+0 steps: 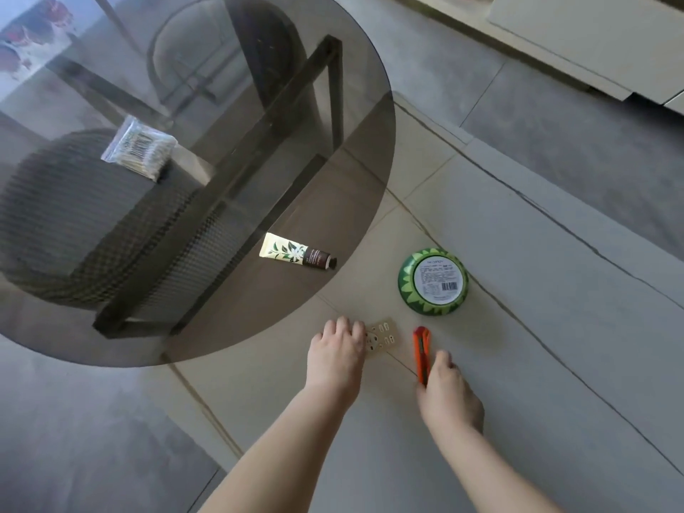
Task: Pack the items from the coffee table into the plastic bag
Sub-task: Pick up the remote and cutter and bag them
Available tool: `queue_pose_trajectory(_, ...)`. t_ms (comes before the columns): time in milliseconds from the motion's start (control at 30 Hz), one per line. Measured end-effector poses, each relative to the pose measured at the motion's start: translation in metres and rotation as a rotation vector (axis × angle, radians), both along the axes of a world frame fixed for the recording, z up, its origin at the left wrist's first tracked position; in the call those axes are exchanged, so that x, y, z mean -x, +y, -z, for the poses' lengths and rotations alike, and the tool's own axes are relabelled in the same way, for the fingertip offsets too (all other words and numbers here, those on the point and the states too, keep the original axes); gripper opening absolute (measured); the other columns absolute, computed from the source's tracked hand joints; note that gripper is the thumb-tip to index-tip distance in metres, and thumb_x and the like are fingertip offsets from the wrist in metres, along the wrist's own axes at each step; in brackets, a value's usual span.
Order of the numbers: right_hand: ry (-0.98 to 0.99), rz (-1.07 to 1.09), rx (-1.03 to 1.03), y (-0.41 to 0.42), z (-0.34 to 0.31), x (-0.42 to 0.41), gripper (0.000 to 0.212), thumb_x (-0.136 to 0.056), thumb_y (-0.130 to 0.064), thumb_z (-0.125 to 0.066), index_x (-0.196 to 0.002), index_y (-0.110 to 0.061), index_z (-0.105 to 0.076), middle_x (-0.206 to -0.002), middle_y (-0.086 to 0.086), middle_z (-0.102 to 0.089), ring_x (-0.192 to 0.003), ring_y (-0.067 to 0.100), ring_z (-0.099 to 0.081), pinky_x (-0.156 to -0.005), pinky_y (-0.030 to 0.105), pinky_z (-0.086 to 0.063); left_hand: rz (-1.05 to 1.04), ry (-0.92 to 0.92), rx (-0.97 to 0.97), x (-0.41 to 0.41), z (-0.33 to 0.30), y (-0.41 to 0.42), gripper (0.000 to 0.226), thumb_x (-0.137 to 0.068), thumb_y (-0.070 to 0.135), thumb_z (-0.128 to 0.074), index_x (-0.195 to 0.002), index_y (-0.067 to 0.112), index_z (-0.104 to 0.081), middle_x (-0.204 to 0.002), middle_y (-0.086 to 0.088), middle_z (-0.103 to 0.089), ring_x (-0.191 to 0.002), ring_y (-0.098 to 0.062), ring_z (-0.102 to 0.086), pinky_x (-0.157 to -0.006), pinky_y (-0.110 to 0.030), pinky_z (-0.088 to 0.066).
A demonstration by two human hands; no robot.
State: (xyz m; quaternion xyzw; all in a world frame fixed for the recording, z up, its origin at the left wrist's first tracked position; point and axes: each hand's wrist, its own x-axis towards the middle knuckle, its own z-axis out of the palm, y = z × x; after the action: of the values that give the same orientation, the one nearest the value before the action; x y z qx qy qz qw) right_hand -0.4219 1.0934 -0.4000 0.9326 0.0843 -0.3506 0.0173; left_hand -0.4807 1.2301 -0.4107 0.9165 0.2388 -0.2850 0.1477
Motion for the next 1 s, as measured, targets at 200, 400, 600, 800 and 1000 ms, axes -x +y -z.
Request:
queue_pose_trajectory(200,0.127,0.013,-0.095,-0.005,-0.023,0.005,0.021,-0.087,-0.025,-0.055,-0.104,-0.016,-0.047,-0.115,0.009,-0.053,-0.109,0.028,-0.055,-0.082,0.032,-0.046,-0.485,0.057,0.228,0.031,-0.032,-0.009,0.035,-0.084,0.024,-0.055,-0.113,0.013,-0.040,-0.116,-0.006,-0.040,-0.104,-0.033,-0.057,-0.073,-0.036,-0.044)
queue_pose_trajectory(400,0.285,0.038,-0.287,-0.005,-0.072,0.023,0.011,-0.088,-0.016,-0.048,-0.096,-0.023,-0.042,-0.084,0.003,-0.064,-0.058,0.022,-0.065,-0.065,0.029,-0.053,-0.910,-0.021,0.405,0.076,-0.077,-0.026,0.026,-0.082,0.029,-0.052,-0.102,0.018,-0.038,-0.105,0.000,-0.061,-0.094,-0.025,-0.061,-0.068,-0.029,-0.042)
queue_pose_trajectory(600,0.350,0.102,-0.575,-0.002,-0.142,0.053,0.012,-0.089,-0.022,-0.059,-0.099,-0.016,-0.064,-0.064,-0.002,-0.055,-0.054,0.013,-0.047,-0.050,0.023,-0.036,-1.275,-0.214,0.443,0.131,-0.150,-0.046,0.033,-0.079,0.037,-0.059,-0.101,0.020,-0.041,-0.089,0.006,-0.060,-0.068,-0.021,-0.057,-0.069,-0.035,-0.053)
queue_pose_trajectory(800,0.561,0.105,-0.634,0.008,-0.219,0.110,0.023,-0.094,-0.010,-0.044,-0.110,-0.014,-0.060,-0.069,0.006,-0.052,-0.051,0.016,-0.042,-0.047,0.023,-0.035,-1.719,-0.532,0.541,0.212,-0.238,-0.072,0.037,-0.079,0.018,-0.067,-0.108,0.017,-0.044,-0.090,-0.001,-0.061,-0.058,-0.019,-0.055,-0.051,-0.026,-0.045)
queue_pose_trajectory(1000,0.763,-0.106,-0.661,0.017,-0.282,0.189,0.020,-0.097,-0.003,-0.040,-0.111,-0.011,-0.052,-0.078,0.006,-0.060,-0.043,0.008,-0.052,-0.048,0.022,-0.040,-1.927,-0.793,0.562,0.305,-0.303,-0.104,0.046,-0.082,0.000,-0.067,-0.117,0.017,-0.042,-0.095,-0.003,-0.059,-0.057,-0.013,-0.051,-0.040,-0.019,-0.044)
